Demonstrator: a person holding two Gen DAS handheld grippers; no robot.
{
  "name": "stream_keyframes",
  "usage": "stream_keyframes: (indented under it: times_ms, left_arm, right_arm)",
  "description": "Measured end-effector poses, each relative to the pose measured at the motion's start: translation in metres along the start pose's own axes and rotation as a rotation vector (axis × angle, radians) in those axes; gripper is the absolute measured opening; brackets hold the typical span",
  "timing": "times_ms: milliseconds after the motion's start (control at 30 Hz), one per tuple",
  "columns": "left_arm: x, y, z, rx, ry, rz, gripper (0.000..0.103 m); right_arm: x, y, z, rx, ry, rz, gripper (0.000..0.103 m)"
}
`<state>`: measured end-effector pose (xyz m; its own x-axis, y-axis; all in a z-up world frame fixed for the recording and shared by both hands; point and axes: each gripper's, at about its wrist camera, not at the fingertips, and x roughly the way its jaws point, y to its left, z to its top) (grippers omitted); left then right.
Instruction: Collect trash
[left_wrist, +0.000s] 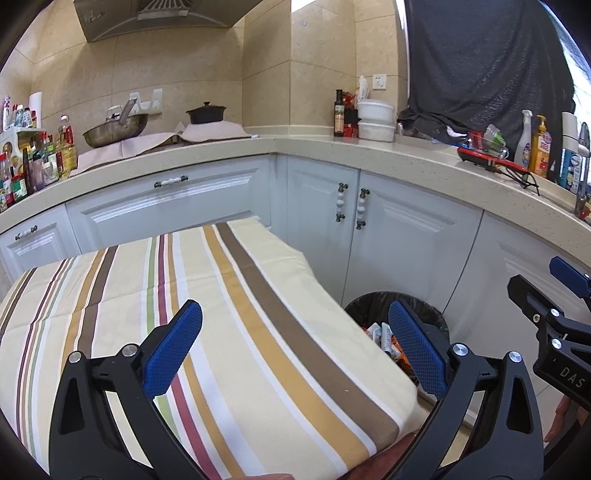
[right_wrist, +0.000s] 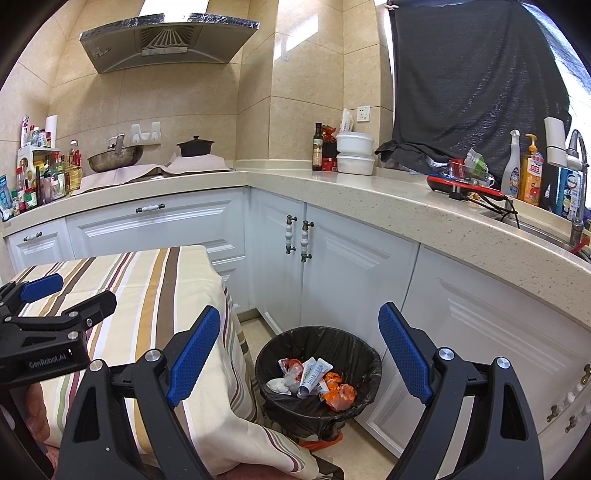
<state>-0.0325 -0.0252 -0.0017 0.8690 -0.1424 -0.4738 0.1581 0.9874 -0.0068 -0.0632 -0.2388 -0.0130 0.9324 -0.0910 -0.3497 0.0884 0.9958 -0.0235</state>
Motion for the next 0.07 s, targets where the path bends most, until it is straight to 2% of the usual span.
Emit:
stream_keyframes:
  times_ms: [67]
  left_arm:
    - [0.0041, 0.0067, 0.0000, -0.014, 0.015, 0.010, 0.098]
  right_arm:
    - [0.0036, 0.0023, 0.0011, -0.006, 0.003, 0.010, 0.085]
